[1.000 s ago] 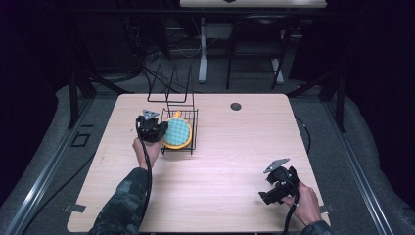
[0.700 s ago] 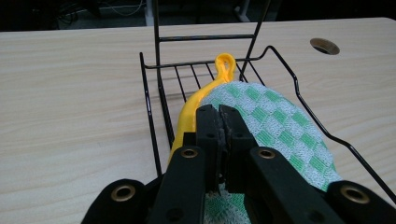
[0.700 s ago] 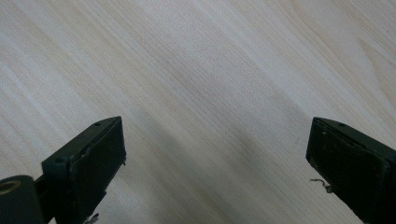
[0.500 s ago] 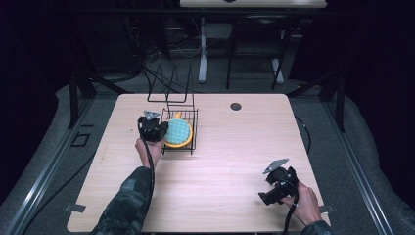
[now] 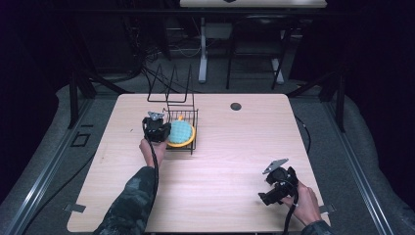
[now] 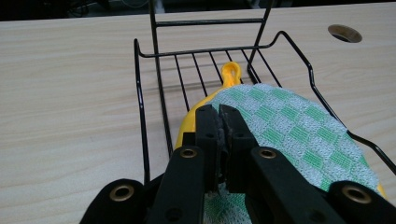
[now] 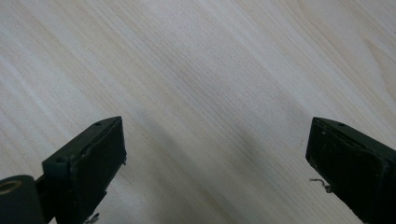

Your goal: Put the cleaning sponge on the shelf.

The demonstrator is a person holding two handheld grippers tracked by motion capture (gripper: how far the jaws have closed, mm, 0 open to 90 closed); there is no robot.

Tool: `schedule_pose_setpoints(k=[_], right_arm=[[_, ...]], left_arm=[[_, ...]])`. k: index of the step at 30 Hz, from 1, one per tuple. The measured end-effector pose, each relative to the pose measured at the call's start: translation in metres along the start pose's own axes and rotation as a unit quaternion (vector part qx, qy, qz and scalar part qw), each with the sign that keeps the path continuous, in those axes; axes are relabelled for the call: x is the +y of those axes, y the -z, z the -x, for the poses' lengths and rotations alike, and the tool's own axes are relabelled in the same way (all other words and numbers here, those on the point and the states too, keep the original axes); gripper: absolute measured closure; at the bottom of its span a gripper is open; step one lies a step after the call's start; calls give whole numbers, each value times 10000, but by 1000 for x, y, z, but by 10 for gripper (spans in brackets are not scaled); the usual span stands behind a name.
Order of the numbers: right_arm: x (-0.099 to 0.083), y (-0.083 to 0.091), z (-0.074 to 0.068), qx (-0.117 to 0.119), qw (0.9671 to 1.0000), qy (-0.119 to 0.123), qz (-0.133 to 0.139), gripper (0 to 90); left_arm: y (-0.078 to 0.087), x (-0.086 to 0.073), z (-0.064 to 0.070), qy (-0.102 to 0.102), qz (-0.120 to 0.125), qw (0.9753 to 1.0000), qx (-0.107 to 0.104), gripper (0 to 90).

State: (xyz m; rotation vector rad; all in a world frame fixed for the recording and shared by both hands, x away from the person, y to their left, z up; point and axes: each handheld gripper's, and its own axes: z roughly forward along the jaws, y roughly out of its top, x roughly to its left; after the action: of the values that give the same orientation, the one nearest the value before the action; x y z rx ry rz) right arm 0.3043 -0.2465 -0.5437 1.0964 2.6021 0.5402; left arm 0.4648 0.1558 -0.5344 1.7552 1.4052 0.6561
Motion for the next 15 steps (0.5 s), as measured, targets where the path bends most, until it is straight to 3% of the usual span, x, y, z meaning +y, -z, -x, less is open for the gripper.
schedule_pose_setpoints(k=[10,13,15], right_arm=[[-1,-1,2,5,10000,-14,18,42],[-1,-1,2,-8,10000,-6,20,42],[-1,0,1,-22,10000,1,23,42]], left_arm=[[-3,2,-3,-46,-79,10000,-22,840],[-2,3,-3,-51,-126,9999,-22,778],[0,4,-4,-68,-199,9998,-41,654]])
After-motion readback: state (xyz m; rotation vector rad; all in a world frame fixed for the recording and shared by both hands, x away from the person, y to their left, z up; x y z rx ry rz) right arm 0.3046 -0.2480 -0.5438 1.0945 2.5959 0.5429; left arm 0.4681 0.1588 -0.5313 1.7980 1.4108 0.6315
